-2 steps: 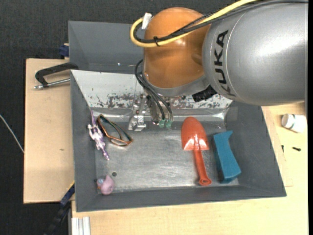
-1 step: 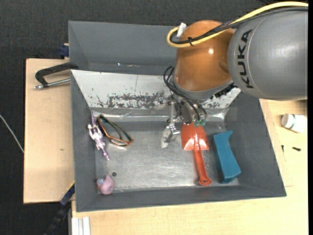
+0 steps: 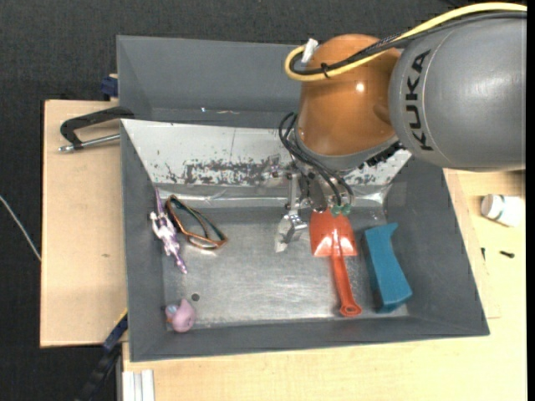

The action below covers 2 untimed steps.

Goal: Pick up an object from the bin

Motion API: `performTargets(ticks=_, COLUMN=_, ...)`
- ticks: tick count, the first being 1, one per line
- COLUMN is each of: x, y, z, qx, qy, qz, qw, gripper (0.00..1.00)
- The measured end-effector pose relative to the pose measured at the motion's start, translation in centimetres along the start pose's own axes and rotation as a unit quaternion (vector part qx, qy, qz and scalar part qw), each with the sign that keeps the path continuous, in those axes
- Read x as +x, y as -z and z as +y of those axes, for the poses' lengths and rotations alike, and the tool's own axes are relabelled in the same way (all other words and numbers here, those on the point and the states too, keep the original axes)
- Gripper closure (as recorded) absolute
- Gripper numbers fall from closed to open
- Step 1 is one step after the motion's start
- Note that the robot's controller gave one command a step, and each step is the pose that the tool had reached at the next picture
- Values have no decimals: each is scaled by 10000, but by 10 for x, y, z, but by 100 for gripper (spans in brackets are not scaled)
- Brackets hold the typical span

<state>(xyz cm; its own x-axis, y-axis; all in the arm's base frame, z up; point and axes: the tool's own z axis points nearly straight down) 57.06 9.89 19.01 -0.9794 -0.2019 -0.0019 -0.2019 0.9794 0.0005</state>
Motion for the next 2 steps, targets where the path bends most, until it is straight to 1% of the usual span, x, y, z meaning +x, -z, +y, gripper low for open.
performTargets(ticks=1, x=-5, y=-21, z=12, qx=9, qy=852, qz=-35, qw=9964, gripper=0)
performTargets(ticks=2, x=-6, y=-41, z=26, qx=-11, qy=1838, qz=22, qw=9830, gripper=0)
